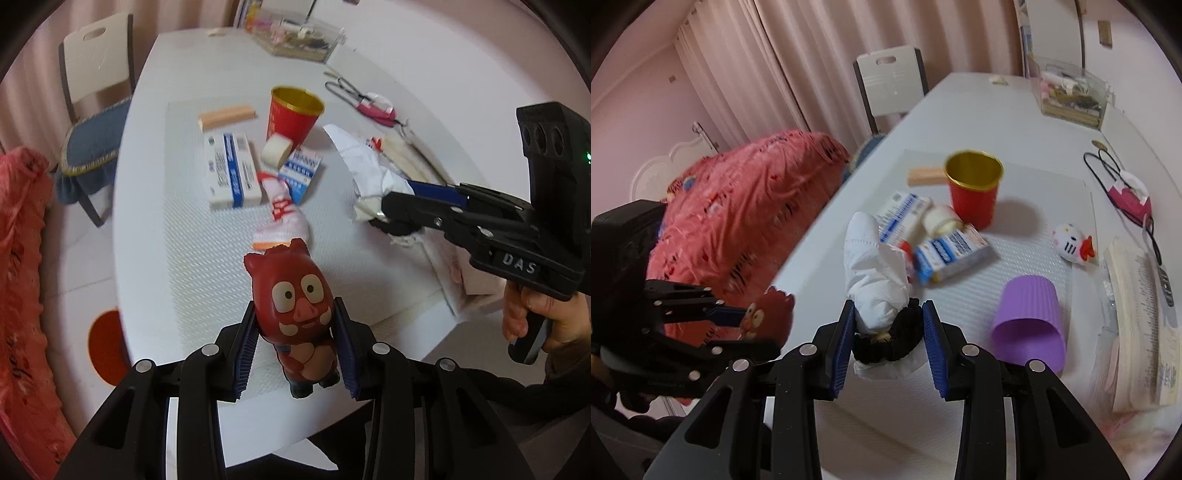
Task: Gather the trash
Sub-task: 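Carry the sock and bear with both tools down to the orange bin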
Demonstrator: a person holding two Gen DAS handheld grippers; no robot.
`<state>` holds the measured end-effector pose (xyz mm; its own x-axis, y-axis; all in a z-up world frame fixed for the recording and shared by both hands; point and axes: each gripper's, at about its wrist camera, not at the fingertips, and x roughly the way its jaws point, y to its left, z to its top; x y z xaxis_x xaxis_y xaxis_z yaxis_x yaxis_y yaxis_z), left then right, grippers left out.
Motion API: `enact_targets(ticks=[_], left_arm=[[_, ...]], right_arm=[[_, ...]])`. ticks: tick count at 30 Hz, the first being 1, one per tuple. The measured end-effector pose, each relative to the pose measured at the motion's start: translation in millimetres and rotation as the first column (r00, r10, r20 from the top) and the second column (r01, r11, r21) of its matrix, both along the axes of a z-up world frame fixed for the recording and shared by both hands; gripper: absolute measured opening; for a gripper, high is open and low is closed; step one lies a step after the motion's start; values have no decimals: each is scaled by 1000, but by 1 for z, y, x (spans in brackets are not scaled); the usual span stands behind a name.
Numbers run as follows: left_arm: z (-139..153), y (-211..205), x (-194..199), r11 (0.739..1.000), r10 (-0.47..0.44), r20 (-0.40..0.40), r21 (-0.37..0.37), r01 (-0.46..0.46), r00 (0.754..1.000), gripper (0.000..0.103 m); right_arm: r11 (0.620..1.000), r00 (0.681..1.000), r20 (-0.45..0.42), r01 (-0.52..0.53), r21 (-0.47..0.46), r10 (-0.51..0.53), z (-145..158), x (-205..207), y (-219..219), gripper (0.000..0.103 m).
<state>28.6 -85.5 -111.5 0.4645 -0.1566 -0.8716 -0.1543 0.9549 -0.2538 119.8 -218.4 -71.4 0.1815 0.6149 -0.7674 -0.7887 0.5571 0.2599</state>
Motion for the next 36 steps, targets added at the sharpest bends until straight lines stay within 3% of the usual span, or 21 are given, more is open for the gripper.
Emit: enact_targets(ticks=[10,20,29,36], left_arm=[[33,60,-46,999,1,39,38,-3,999,41],[32,140,-83,996,78,42,49,-80,996,41],[10,207,-108,992,112,2,56,-112,994,41],[-30,256,-116,992,122,-46,26,-121,991,41]], right_arm=[[998,999,7,-36,60,35,40,-54,57,36],[989,991,-2,-135,68,135,50,-92,155,36],[980,978,-69,-197,26,198,22,-112,246,36],[977,962,-182,-212,-30,203,-41,-116,311,37]])
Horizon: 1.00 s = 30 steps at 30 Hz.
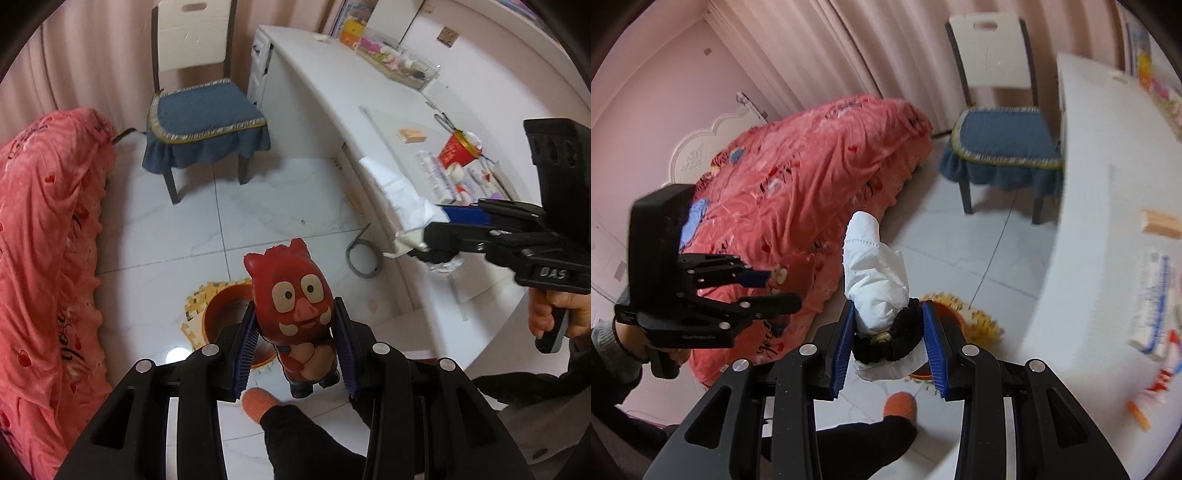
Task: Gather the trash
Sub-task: 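Carry the sock and bear with both tools down to the orange bin, then open both tools over the orange bin to drop the sock and bear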
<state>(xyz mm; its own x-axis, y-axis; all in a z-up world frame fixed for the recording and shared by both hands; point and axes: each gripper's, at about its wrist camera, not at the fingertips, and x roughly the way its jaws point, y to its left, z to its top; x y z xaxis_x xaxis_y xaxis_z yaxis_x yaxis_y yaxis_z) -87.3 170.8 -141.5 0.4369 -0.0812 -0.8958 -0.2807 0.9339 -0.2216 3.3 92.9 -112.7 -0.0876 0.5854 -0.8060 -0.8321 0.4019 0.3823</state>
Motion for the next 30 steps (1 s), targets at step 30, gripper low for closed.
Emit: enact_targets(ticks=[30], left_arm=[[-199,71,10,970,-198,-117,-164,178,973,41]], right_arm=[[916,991,-108,-111,-386,75,-285,-4,118,37]])
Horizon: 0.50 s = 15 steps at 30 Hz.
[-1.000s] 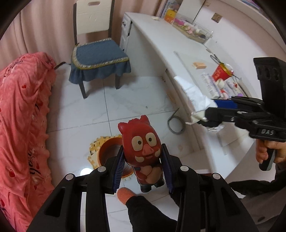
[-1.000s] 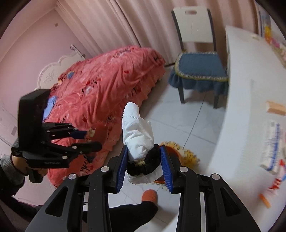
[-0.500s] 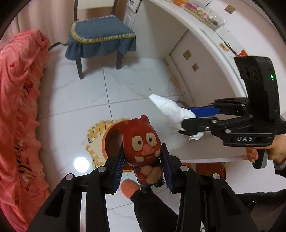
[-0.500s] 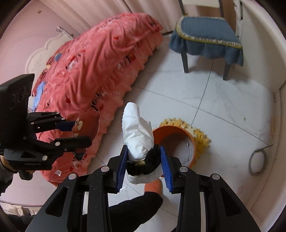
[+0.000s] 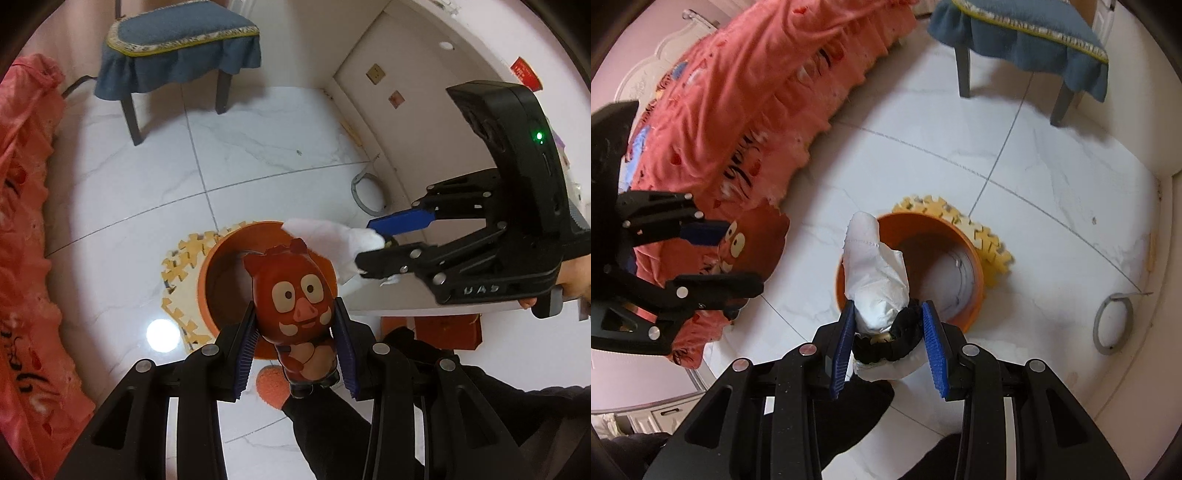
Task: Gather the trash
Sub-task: 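Open both tools over the orange bin to drop the sock and bear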
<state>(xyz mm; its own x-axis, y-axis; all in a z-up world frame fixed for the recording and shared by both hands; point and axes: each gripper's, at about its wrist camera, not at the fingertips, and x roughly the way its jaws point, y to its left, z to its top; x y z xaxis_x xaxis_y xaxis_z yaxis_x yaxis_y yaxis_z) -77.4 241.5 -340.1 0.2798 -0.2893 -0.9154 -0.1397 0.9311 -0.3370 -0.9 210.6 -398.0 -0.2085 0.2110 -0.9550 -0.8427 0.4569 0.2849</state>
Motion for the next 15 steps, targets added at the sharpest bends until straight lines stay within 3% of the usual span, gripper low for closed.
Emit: enact_targets(ticks=[8,11,12,13,14,15], left_arm=[[-23,-7,12,999,-50,-28,7,50,998,41],[-25,-7,17,998,-59,-25,22,59,998,45],[-24,-7,18,998,-63,-26,20,63,998,48],[-26,-8,20,998,-63,-27,27,64,998,59],[-27,-9,21,997,-68,-27,34,69,997,65],[-28,-9,21,996,-74,-27,39,75,997,65]], right_arm=[[1000,1000,4,-1,-7,1,-10,4,6,38],[999,1000,3,13,-29,-12,-14,5,6,44],[999,1000,-4,17,-29,-18,-15,6,5,45],[999,1000,0,22,-29,-22,-14,5,5,49],[999,1000,8,25,-31,-24,-13,6,4,56],[999,999,19,27,-37,-26,-13,6,4,59]])
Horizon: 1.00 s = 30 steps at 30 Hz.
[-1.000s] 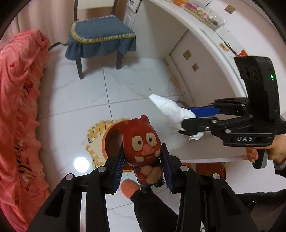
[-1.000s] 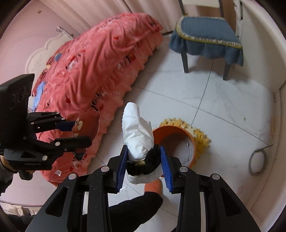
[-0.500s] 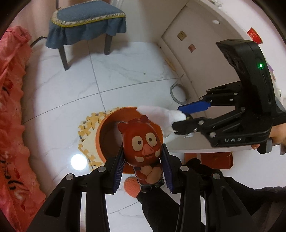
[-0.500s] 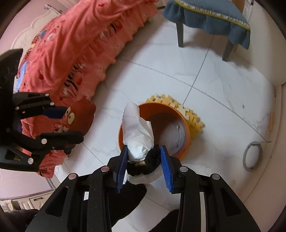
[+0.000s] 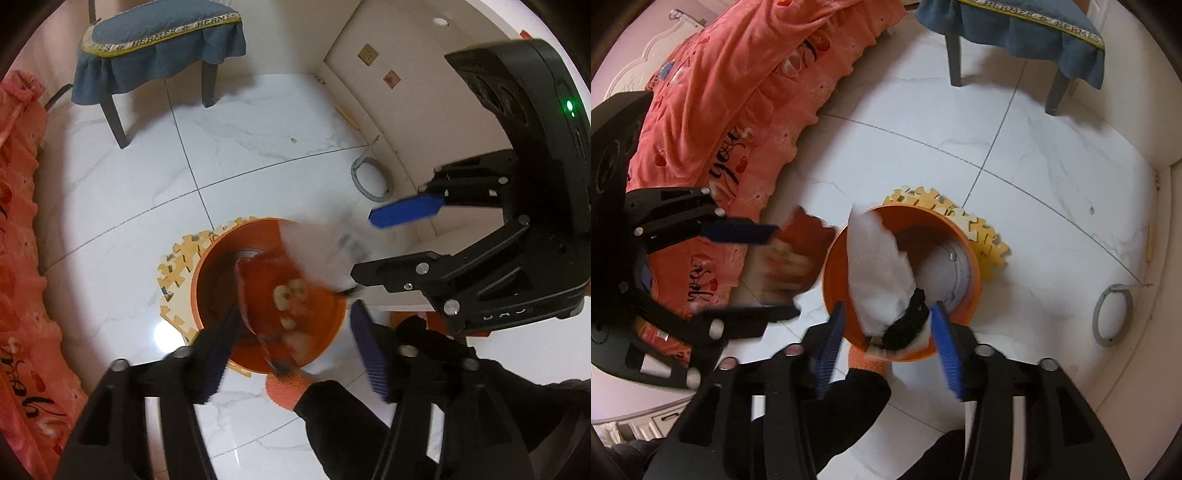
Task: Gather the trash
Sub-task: 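Open both tools over the orange bin to drop the sock and bear, then raise both open tools back toward the desk items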
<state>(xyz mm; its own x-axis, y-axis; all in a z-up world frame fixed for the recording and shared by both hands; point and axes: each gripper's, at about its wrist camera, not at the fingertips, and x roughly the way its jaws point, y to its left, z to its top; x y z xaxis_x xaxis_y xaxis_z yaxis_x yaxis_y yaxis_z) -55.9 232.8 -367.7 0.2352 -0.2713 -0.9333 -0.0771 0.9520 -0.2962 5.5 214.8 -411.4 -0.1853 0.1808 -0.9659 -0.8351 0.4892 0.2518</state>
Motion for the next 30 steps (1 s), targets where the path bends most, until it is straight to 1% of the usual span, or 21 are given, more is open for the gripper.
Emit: enact_targets(ticks=[1,3,5,12,14,16,18,19,20,21,22,23,24,26,30], left_arm=[[0,0,0,1000,-7,0,7,7,1000,65],[-1,1,0,1000,-8,-3,16,8,1000,65],[-2,4,-1,1000,3,-11,10,-3,1000,65],[4,1,-3,999,0,-22,37,1,1000,65],[11,2,-5,999,13,-18,50,-12,1000,73],[21,1,-9,998,24,-2,53,-24,1000,73],[37,-3,-11,998,25,10,63,-25,1000,73],[44,-4,-12,997,24,14,72,-25,1000,75],[54,-7,-14,996,27,27,82,-29,999,81],[67,-9,-16,995,36,48,91,-40,998,84],[77,-11,-17,994,46,63,95,-52,997,86],[88,-13,-19,993,58,76,96,-65,995,87],[99,-14,-19,992,67,86,97,-75,994,87],[120,-20,-19,988,81,107,120,-94,991,91],[161,-40,-15,978,79,154,178,-106,985,92]], right_arm=[[1000,1000,-1,4,0,-4,0,1,-1,60],[1000,1000,-23,16,13,-15,1,2,-2,60],[1000,1000,-21,9,7,-9,0,1,-3,60],[1000,1000,-12,2,9,-2,5,-1,-4,60],[1000,1000,-5,0,17,0,10,-2,-5,60],[1000,1000,-13,11,30,-10,22,-3,-9,60],[997,999,-26,34,68,-33,43,-4,-16,60],[996,999,-30,41,84,-39,53,-5,-18,60],[994,999,-32,45,101,-42,63,-5,-21,60],[991,998,-33,51,125,-48,78,-5,-26,61],[988,998,-31,62,144,-58,92,-5,-29,66],[984,997,-33,71,165,-67,105,-4,-33,70],[975,996,-38,82,206,-76,125,-4,-40,71],[964,996,-20,92,249,-89,156,-1,-51,75],[940,993,-1,112,323,-118,208,6,-79,76]])
